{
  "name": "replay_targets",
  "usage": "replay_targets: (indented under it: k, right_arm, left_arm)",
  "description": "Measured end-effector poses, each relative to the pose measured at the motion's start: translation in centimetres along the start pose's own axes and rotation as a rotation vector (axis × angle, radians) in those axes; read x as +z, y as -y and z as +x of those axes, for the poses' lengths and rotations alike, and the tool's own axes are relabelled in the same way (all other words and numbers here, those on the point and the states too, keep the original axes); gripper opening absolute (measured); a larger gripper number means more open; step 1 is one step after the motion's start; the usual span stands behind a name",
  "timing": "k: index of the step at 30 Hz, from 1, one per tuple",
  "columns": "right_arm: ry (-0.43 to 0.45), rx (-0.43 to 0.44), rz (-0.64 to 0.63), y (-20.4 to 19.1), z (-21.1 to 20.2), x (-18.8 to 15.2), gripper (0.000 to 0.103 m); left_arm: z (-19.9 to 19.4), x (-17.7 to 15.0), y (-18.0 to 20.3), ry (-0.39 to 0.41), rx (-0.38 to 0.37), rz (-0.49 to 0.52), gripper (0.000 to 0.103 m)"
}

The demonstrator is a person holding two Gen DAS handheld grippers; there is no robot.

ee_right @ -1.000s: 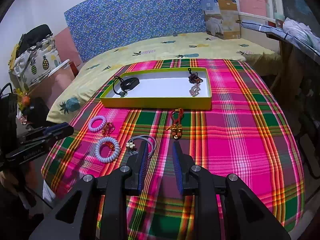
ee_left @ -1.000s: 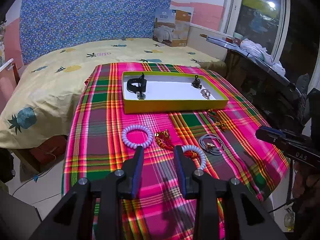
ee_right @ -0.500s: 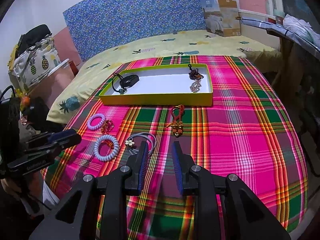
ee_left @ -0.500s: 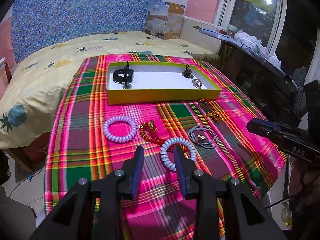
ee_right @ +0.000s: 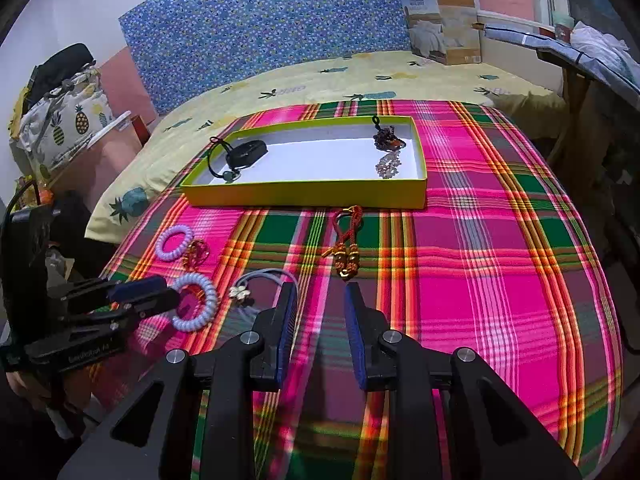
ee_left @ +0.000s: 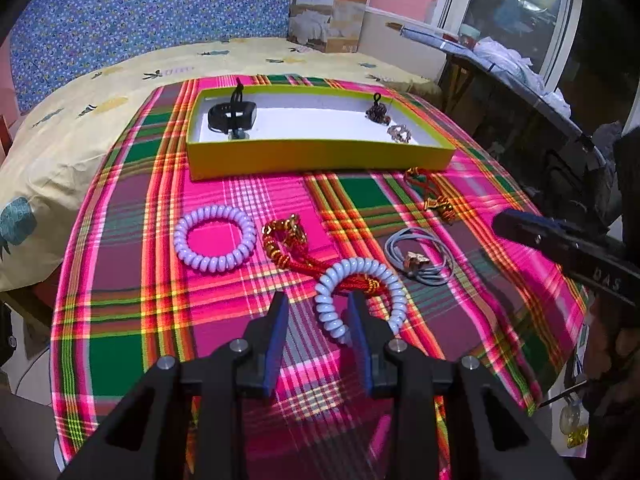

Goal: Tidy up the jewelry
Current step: 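Grasp the white coiled hair tie with the left tool while the right tool grasps the red tasseled charm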

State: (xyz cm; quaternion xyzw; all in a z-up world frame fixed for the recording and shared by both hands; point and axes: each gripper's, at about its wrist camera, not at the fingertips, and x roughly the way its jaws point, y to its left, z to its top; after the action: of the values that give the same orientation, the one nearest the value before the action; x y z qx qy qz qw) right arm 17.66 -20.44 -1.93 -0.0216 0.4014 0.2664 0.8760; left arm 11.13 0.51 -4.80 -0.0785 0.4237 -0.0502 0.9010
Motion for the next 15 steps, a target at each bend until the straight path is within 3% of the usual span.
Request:
replay_targets:
  k: [6,15]
  right_arm:
    - [-0.015,-0.015,-0.012,0.7,2.2,1.1,0.025]
    - [-0.041,-0.032,-0.038,1.1,5.0,2.6,0.025]
  left_arm:
    - [0.3,0.1,0.4,0.005,0.021,0.030,0.013]
    - [0.2,0.0,0.2,0.014,0.008,0.034,0.010]
